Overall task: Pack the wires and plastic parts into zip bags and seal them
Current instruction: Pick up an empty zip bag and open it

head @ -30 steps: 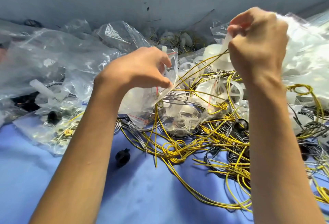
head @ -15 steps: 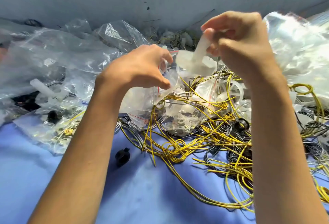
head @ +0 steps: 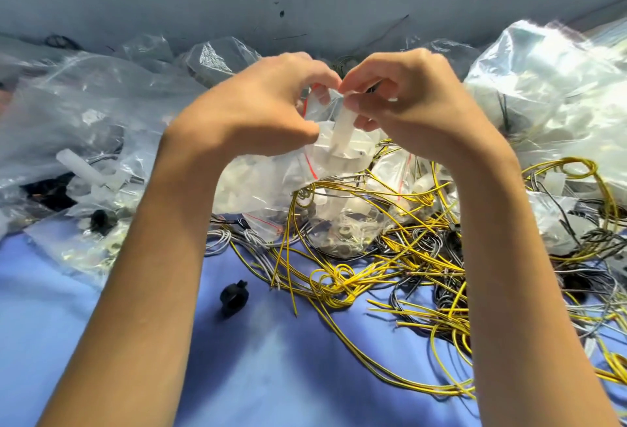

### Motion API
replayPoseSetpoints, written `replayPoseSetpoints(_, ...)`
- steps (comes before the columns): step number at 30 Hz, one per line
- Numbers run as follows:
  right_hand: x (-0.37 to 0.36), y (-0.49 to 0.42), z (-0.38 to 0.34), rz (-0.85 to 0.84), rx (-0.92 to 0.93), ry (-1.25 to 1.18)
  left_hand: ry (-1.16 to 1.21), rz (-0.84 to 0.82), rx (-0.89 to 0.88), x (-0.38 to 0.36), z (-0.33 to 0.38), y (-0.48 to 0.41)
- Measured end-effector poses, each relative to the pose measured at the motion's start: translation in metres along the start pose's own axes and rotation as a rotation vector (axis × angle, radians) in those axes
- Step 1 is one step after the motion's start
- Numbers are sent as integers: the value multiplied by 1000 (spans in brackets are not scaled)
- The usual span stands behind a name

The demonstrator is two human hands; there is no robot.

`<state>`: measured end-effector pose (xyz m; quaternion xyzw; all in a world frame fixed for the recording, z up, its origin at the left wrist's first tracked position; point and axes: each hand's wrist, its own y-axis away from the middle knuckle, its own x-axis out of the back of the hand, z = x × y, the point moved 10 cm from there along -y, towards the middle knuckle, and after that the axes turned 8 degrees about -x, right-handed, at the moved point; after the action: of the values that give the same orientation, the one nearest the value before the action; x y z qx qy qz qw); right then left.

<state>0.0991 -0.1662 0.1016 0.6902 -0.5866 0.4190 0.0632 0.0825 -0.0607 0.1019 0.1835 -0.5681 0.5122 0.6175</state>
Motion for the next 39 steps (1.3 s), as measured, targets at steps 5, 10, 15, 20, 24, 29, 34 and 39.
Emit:
replayPoseSetpoints(5,-17,1,-14,-132,53,-120,49,179,34,13,2,-2)
replayPoseSetpoints(10,-38,2,-15,-273,51,-53,45,265,102,24,-10,0)
replayPoseSetpoints(15,-44,4,-10,-300,34,83,69,291,89,27,-7,1)
replayPoseSetpoints(20,-36,4,-16,-225,47,38,44,299,128,27,-12,3)
replayPoseSetpoints(24,18,-3,-8,229,-16,-101,-34,356,215,33,-25,8)
replayPoseSetpoints(29,-29,10,33,-396,-230,326,-109,362,288,35,-36,10)
replayPoseSetpoints(34,-86,36,57,-790,-278,698,-64,295,282,22,-35,5)
replayPoseSetpoints(39,-83,24,40,-661,-135,614,-79,318,258,23,-36,4)
